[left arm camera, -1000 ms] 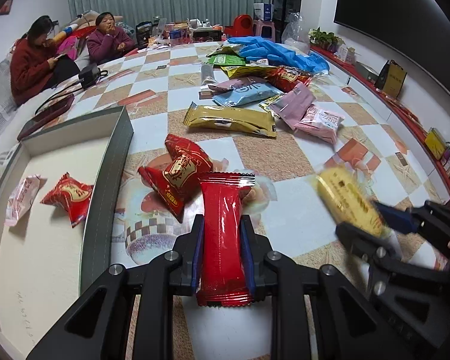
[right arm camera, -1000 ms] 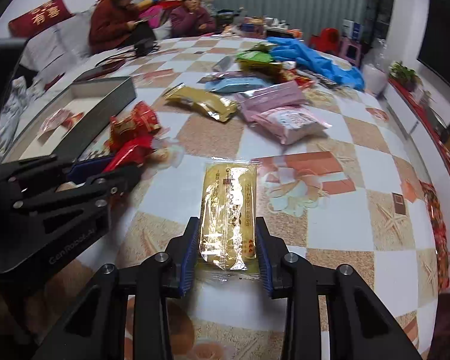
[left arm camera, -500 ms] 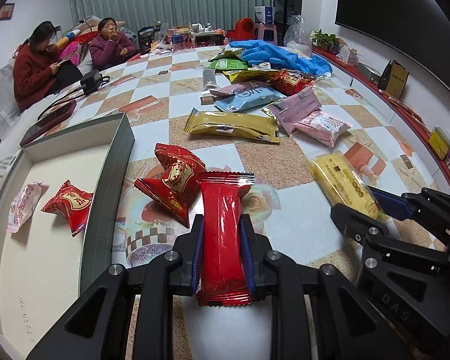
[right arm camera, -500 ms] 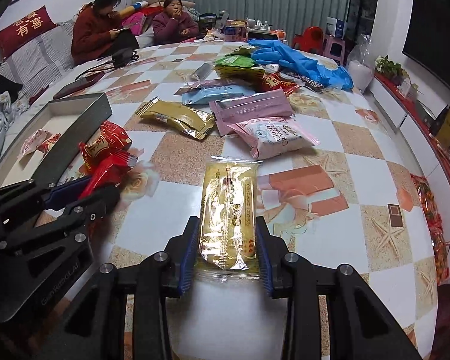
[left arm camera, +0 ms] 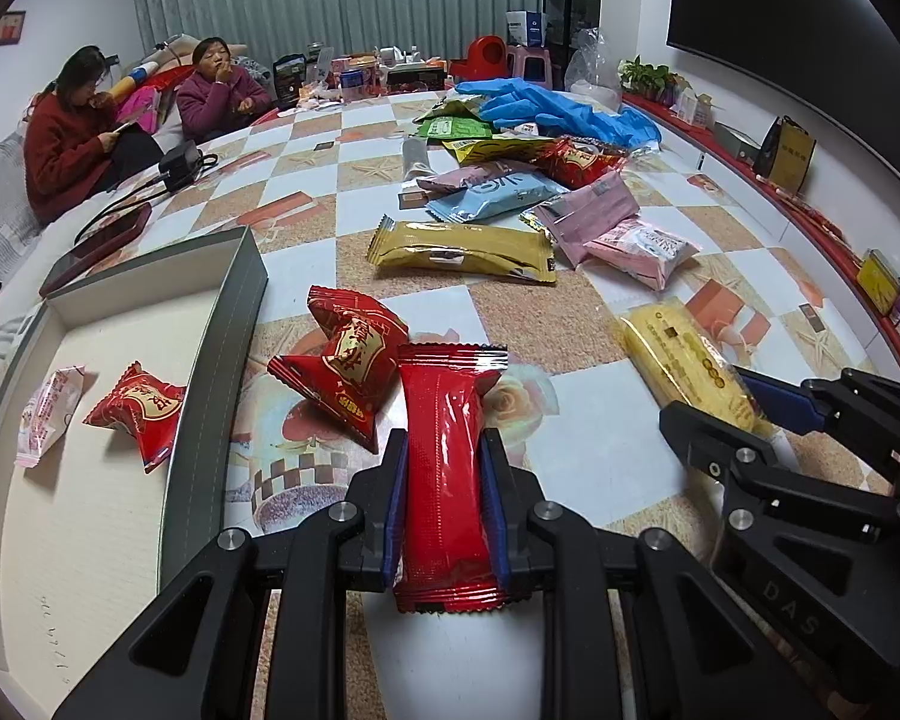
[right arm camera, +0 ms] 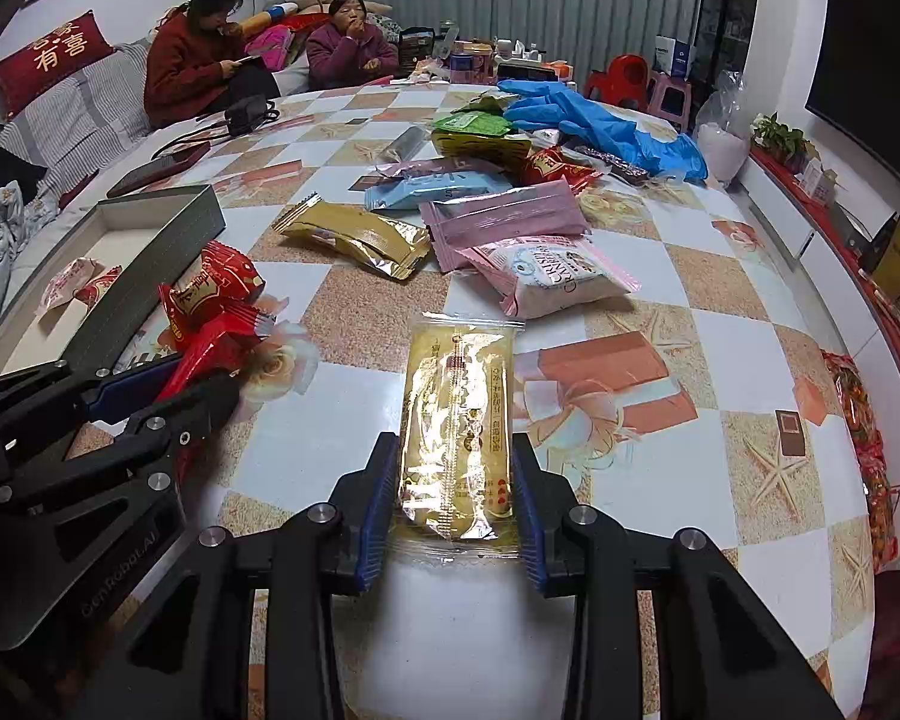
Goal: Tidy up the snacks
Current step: 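Hold the red bar and yellow cake raised above the table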
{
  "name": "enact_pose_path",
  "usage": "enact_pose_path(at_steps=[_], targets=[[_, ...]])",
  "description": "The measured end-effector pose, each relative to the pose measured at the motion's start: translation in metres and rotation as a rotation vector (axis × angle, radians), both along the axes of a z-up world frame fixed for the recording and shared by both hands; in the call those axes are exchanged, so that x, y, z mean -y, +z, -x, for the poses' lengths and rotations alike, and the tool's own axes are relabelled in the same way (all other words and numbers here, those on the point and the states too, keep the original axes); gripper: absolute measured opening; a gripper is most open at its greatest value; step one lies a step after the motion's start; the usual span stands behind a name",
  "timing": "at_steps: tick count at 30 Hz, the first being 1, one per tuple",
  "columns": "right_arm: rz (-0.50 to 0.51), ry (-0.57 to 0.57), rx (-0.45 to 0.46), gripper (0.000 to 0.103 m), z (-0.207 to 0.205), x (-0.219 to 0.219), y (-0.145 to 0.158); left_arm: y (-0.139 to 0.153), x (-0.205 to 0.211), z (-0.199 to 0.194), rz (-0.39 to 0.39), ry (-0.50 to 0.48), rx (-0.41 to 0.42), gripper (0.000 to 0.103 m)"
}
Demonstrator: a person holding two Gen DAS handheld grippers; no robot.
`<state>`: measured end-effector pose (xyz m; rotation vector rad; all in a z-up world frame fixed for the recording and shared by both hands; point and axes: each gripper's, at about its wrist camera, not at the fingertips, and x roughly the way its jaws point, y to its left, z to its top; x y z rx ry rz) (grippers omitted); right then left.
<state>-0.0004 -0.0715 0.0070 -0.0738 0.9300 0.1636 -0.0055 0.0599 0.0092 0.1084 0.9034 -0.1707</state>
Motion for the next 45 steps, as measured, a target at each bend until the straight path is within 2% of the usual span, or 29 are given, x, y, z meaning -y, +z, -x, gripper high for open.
enact_pose_path(at_steps=[18,23,26,45], targets=[[0.006,-0.023,-0.012,0.037,0.000,-0.002,0.001,0.000,0.000,0.000,-0.004,-0.001,0.000,0.025],[0.049,0.035,-0.008,0.037,0.004,-0.016,0.002,0.000,0.000,0.000,-0.003,0.000,0.000,0.025],[0.008,0.014,-0.014,0.037,0.005,-0.011,0.000,0.000,0.000,0.000,-0.004,-0.001,0.001,0.025],[0.015,0.013,0.008,0.037,0.008,-0.012,0.000,0.000,0.000,0.001,-0.004,-0.001,0.000,0.025]])
